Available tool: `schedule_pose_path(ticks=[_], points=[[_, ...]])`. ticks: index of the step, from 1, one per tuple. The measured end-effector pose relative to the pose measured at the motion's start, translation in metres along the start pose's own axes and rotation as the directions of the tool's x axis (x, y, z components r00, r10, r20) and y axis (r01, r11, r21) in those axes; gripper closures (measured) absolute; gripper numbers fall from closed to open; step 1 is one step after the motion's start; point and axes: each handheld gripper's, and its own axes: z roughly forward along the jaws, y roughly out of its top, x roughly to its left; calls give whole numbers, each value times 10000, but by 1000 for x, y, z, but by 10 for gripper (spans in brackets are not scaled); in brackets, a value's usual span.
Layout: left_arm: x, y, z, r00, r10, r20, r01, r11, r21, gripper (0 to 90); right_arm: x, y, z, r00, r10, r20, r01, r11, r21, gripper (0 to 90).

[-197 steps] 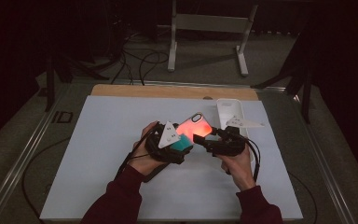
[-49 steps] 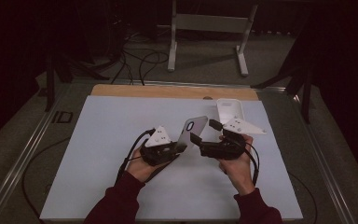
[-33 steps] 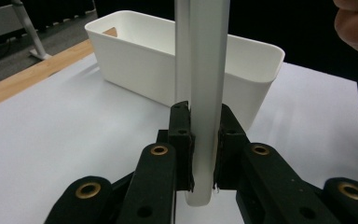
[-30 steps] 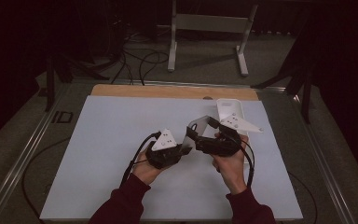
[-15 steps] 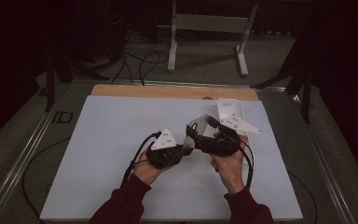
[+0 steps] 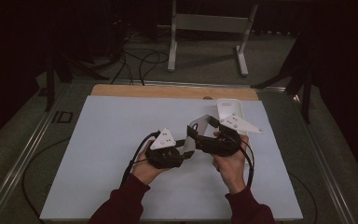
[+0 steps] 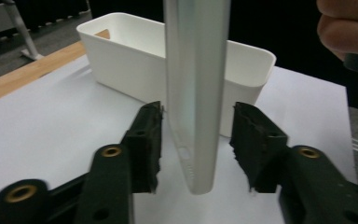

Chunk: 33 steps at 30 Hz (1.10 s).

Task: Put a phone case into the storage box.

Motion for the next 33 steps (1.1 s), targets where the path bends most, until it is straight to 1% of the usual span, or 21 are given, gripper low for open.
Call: schedule_pose_path(ticks=[1,3,4,5,6,8,10,11,12,13,15,18,23,24,26,27,28,29,30,32,33], points=[[0,0,-1,10000,16,-53,-16,10000,4,470,0,0,0,10000,8,-34,-8,10000,35,167],[1,0,-2,9995,51,-325,-51,10000,-4,411,-1,0,0,10000,-3,-20,3,10000,59,166],[1,0,-2,9995,51,-325,-51,10000,-4,381,-1,0,0,10000,-3,-20,3,10000,59,166],[1,0,-2,9995,51,-325,-51,10000,-4,381,-2,0,0,10000,-7,-12,7,10000,57,166],[2,0,-5,9963,118,-853,-118,9999,15,295,-2,0,0,10000,-42,-12,42,10000,53,166],[2,-1,-7,9940,71,-1095,-71,10000,6,219,-2,0,0,10000,-96,-5,96,9999,68,166],[4,-1,-8,9903,23,-1388,-11,10000,89,147,-2,0,1,10000,-87,2,87,9999,64,166],[5,-2,-9,9889,-59,-1488,70,10000,68,140,-2,0,1,9999,-102,-3,102,9999,76,166],[5,-2,-9,9889,-59,-1488,70,10000,68,118,-2,0,1,9999,-102,-3,102,9999,76,166],[6,-2,-10,9873,-120,-1586,136,9999,93,118,-2,0,1,9999,-118,-9,118,9999,81,166],[9,-3,-13,9857,-165,-1678,185,9998,102,75,-3,0,1,9999,-145,8,145,9999,91,166],[13,-4,-17,9812,-313,-1905,326,9995,38,40,-3,0,1,9998,-153,91,152,9999,79,166],[22,-10,-26,9728,-543,-2254,570,9984,53,15,-4,0,1,9997,-207,140,206,9998,81,166],[23,-10,-27,9714,-553,-2310,581,9983,52,11,-4,1,1,9996,-175,213,174,9998,61,166],[26,-13,-32,9671,-572,-2478,599,9982,36,9,-5,1,1,9996,-190,195,189,9998,62,166],[27,-15,-34,9639,-621,-2589,651,9979,29,8,-5,1,1,9996,-185,223,184,9998,55,166],[28,-16,-36,9627,-633,-2632,664,9978,31,6,-6,1,1,9995,-226,241,225,9997,76,166],[30,-18,-39,9592,-655,-2751,694,9976,43,4,-6,1,1,9994,-245,250,243,9997,76,166],[31,-19,-41,9568,-665,-2829,710,9975,55,3,-6,1,1,9990,-354,270,352,9994,70,166],[35,-23,-46,9525,-741,-2953,786,9969,34,1,-7,2,1,9989,-379,257,378,9993,41,166],[36,-25,-49,9492,-787,-3047,831,9965,15,1,-6,2,1,9992,-257,321,256,9997,39,166]])
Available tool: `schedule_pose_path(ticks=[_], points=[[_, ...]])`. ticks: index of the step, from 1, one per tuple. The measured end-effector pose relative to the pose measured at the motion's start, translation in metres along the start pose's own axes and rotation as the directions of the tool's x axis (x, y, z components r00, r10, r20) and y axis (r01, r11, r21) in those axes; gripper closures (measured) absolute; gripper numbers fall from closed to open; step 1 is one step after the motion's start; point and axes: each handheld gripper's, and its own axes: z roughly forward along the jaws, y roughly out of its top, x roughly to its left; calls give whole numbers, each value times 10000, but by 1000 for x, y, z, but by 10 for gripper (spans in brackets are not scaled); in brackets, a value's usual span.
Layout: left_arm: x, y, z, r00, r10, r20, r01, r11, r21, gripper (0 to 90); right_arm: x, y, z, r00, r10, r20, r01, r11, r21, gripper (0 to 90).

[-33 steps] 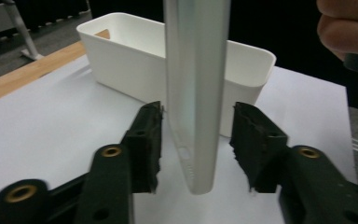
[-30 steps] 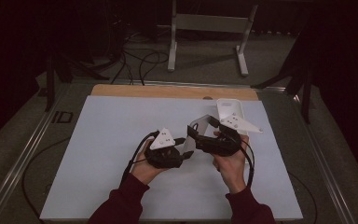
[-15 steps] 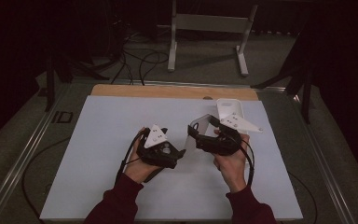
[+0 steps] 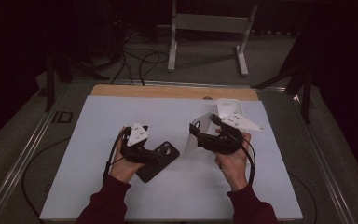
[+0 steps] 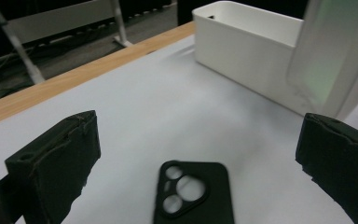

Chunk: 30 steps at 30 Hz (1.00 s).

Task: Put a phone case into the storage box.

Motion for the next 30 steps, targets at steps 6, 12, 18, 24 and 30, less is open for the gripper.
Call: schedule_pose_path(ticks=[6,12,18,24,30], points=[[14,-11,-13,9982,-138,-588,134,9999,-71,0,-2,1,0,9999,-95,41,95,10000,-18,166],[28,-26,-25,9947,-429,-932,418,9990,-139,0,-4,1,1,9999,-83,58,82,9999,66,166],[39,-41,-39,9890,-621,-1343,594,9979,-243,0,-6,1,1,9999,-130,81,130,9999,44,166],[48,-59,-49,9827,-893,-1623,886,9960,-119,0,-7,2,1,9997,-174,151,174,9998,6,167],[54,-73,-61,9779,-961,-1858,944,9954,-179,0,-10,4,1,9996,-177,230,178,9998,-44,167]])
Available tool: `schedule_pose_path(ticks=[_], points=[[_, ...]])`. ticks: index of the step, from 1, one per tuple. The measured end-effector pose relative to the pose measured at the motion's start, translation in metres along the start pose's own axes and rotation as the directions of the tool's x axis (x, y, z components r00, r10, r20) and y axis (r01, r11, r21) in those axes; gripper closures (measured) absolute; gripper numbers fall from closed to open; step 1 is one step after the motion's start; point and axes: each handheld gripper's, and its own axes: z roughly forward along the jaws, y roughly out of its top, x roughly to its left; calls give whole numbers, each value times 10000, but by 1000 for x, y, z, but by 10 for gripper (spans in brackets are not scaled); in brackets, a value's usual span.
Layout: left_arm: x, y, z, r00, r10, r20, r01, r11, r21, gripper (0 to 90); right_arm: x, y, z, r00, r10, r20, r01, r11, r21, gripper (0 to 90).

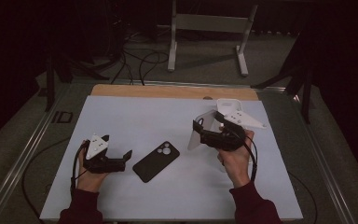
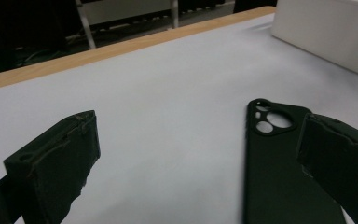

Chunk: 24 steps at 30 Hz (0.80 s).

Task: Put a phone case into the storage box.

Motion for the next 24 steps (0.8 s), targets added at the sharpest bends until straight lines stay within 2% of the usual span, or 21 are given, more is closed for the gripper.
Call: schedule_pose_path(ticks=[8,17,24], points=[[8,-9,-4,9998,-74,-171,73,10000,-55,0,-4,2,1,9999,-67,143,67,10000,2,167],[8,-13,-8,9995,119,-291,-122,9999,-75,0,-9,5,5,9995,129,284,-125,9999,-118,167],[8,-14,-10,9989,138,-441,-142,9999,-85,0,-17,8,6,9986,83,519,-74,9998,-160,167]])
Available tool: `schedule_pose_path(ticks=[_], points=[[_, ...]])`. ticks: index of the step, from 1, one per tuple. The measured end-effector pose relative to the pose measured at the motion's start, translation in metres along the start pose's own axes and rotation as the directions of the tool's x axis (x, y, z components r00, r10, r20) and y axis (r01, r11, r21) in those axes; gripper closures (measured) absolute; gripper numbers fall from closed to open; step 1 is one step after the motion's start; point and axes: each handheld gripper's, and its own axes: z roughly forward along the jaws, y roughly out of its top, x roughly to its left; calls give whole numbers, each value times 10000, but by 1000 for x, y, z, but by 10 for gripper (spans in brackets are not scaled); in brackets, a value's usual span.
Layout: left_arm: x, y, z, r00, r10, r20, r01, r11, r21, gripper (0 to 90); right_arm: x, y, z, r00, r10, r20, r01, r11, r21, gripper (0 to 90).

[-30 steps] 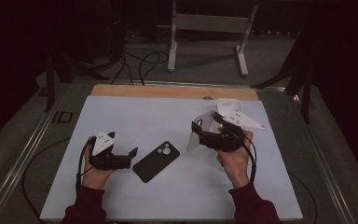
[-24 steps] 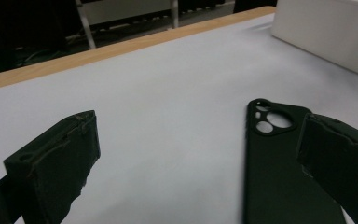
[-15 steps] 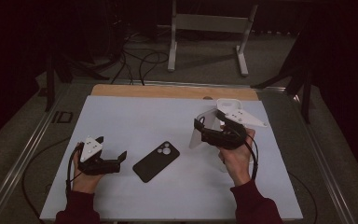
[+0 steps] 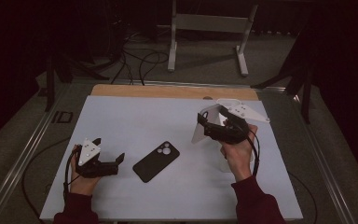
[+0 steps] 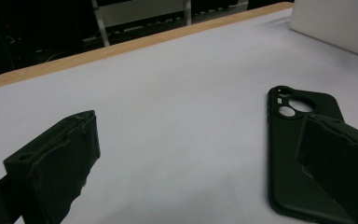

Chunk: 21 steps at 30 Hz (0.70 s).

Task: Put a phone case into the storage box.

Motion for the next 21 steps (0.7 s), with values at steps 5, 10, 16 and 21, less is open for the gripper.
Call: schedule_pose_path(ticks=[5,10,16,21], points=[[1,0,-3,10000,-23,-88,23,10000,-23,0,-6,4,1,9999,121,96,-120,9999,-52,167],[2,-1,-6,9998,-104,-178,104,9999,-33,0,-11,7,3,9997,127,227,-127,9999,-40,167],[3,-4,-7,9995,-244,-224,245,9997,43,0,-17,12,6,9992,200,354,-198,9998,-61,167],[3,-4,-7,9994,-262,-236,263,9997,16,0,-20,17,9,9988,83,483,-79,9999,-78,167]])
